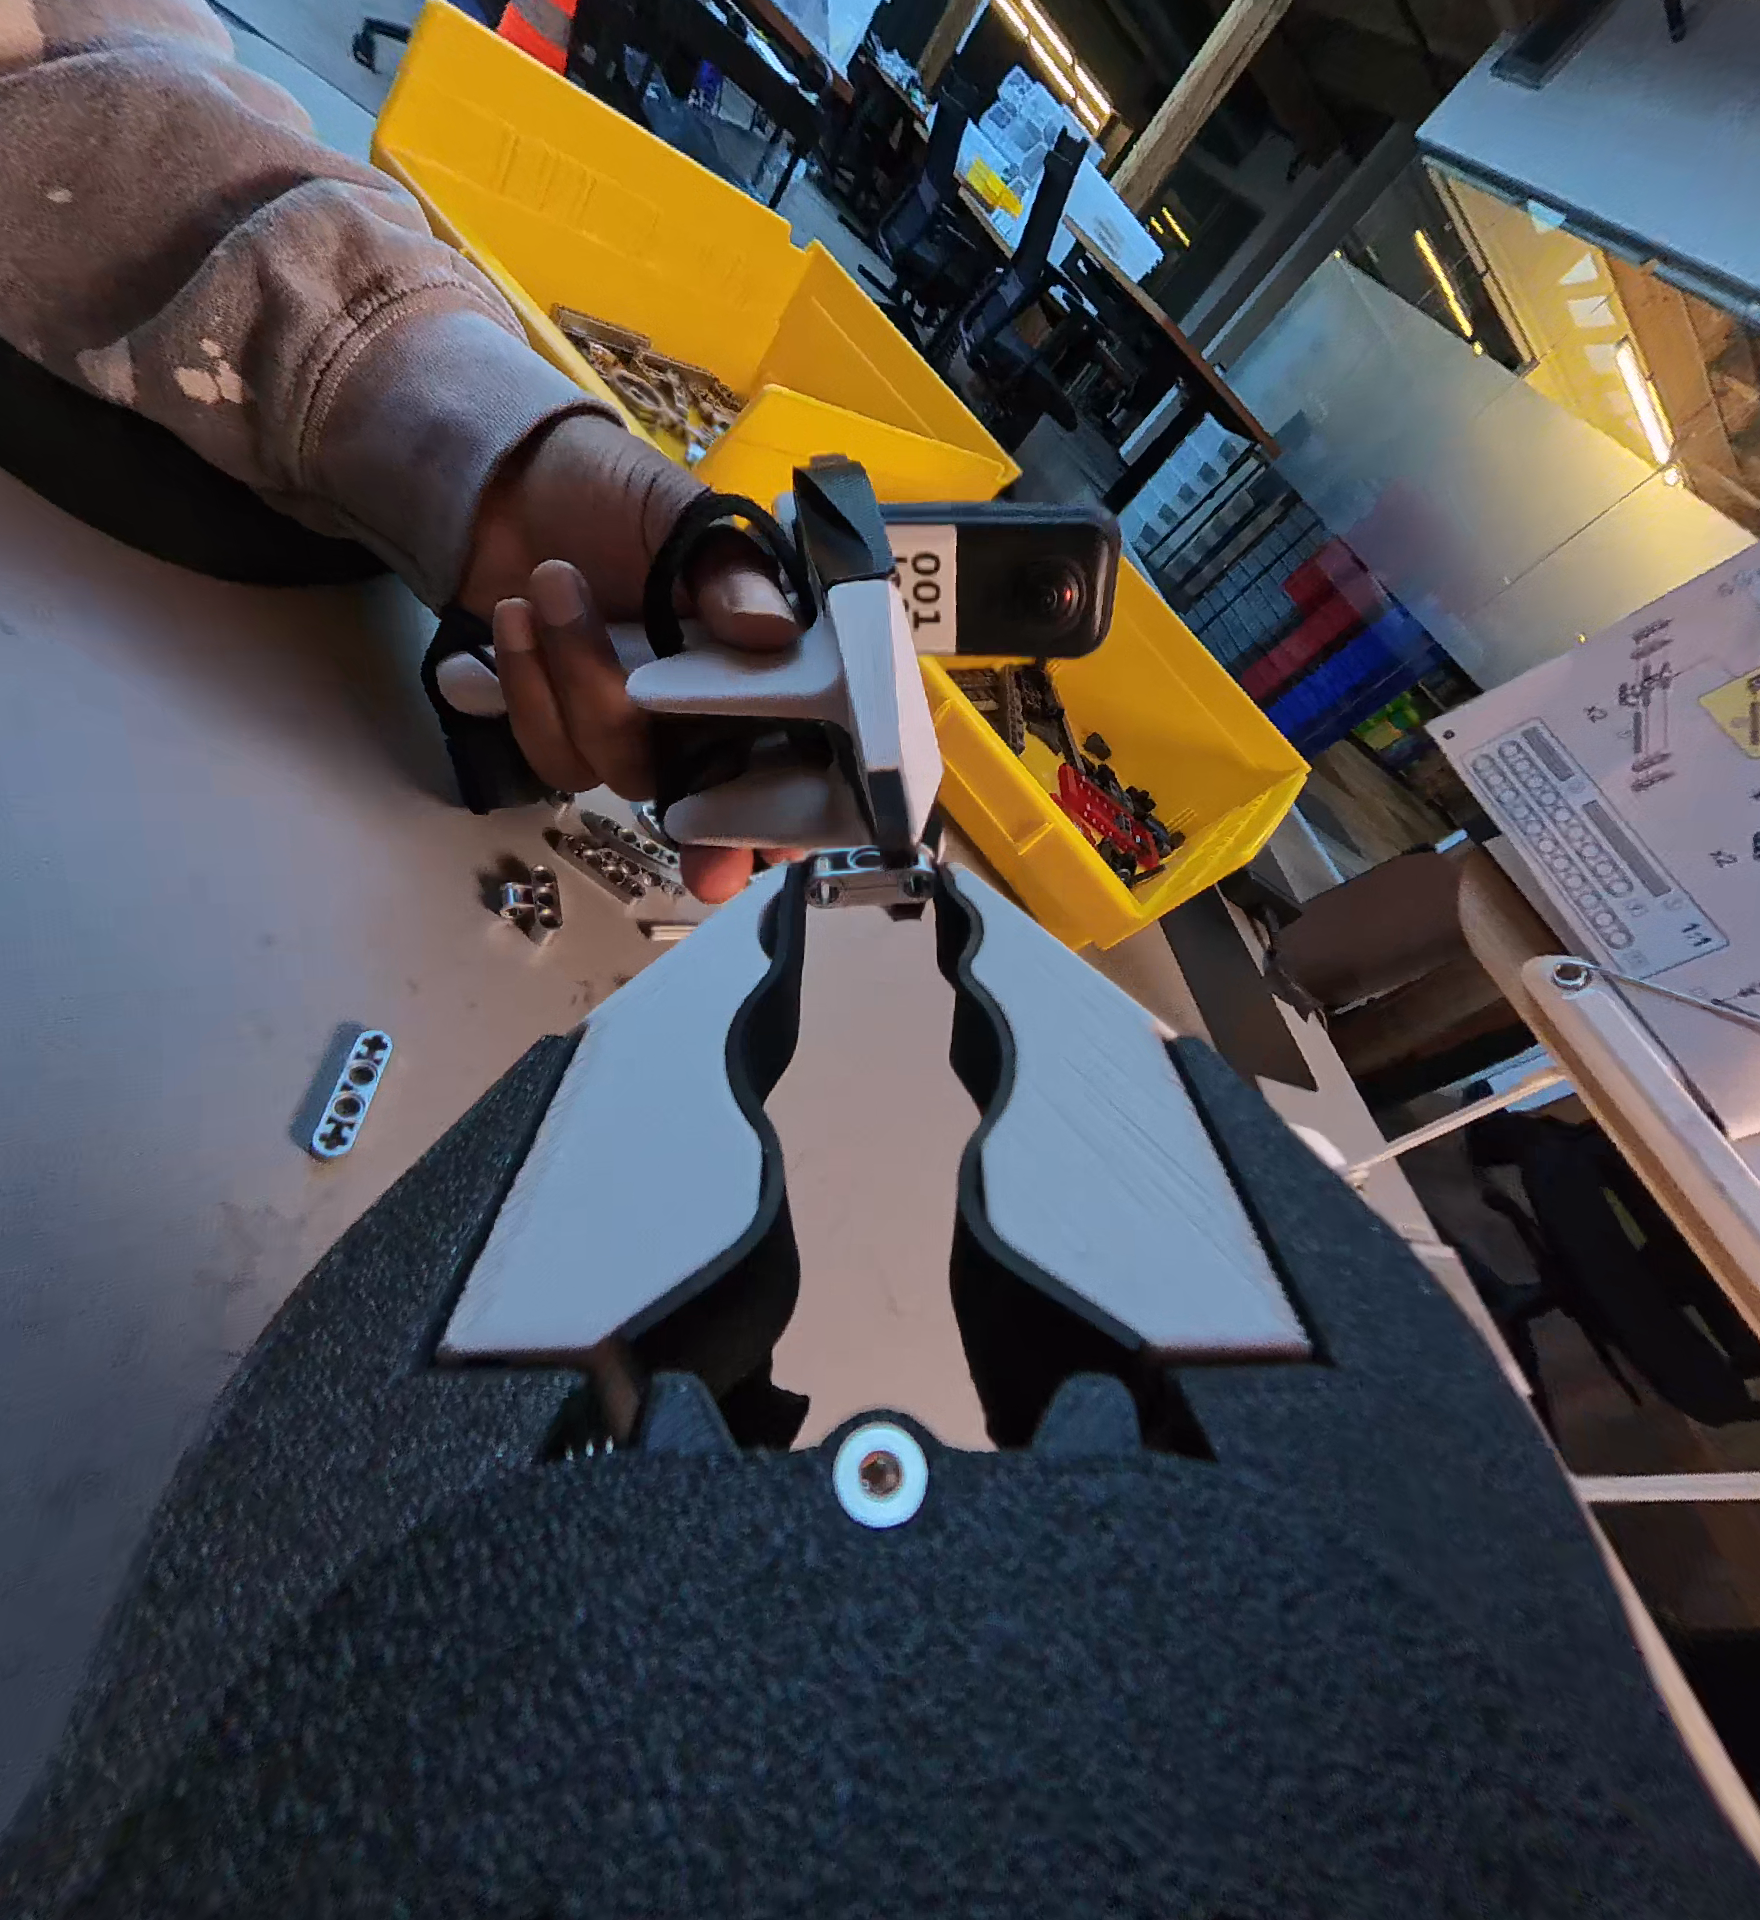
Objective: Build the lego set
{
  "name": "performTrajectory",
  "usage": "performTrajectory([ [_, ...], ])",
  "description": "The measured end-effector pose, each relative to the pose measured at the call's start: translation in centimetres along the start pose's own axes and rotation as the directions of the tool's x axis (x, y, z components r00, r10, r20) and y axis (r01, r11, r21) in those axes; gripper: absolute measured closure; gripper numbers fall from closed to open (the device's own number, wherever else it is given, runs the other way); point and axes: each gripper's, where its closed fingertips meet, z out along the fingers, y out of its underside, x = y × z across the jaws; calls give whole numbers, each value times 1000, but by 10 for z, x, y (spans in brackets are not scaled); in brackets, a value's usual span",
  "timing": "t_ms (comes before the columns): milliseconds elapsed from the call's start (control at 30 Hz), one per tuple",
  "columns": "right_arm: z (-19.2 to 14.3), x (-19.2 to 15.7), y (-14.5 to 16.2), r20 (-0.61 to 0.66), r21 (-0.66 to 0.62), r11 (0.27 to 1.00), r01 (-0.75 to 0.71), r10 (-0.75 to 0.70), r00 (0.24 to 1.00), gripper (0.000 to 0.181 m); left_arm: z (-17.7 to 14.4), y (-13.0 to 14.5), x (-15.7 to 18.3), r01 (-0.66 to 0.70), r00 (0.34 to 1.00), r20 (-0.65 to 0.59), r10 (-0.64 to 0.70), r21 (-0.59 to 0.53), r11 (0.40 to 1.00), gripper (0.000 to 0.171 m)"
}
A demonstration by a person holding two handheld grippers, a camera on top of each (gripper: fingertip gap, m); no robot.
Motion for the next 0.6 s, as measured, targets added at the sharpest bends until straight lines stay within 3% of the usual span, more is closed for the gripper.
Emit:
performTrajectory([
  [67,-8,8,5,30,-15,996,-89,90,996,151,-3,-6,-3,-65,996,55,64,18,998,166],
  [133,-29,37,18,8,-68,972,-227,228,974,139,-9,-12,-7,-163,977,138,160,11,987,167],
  [233,-74,78,60,-118,-204,899,-388,371,921,148,-13,-15,-10,-326,915,230,331,-61,943,166],
  [367,-107,50,130,-173,-507,724,-468,447,878,156,-15,-16,-13,-409,860,289,420,-101,907,166],
  [467,-111,15,150,-143,-583,652,-486,506,850,160,-18,-16,-20,-436,829,328,453,-128,891,166],
  [600,-118,0,160,-121,-626,623,-470,518,847,167,-24,-19,-27,-458,795,374,477,-145,877,166],
])
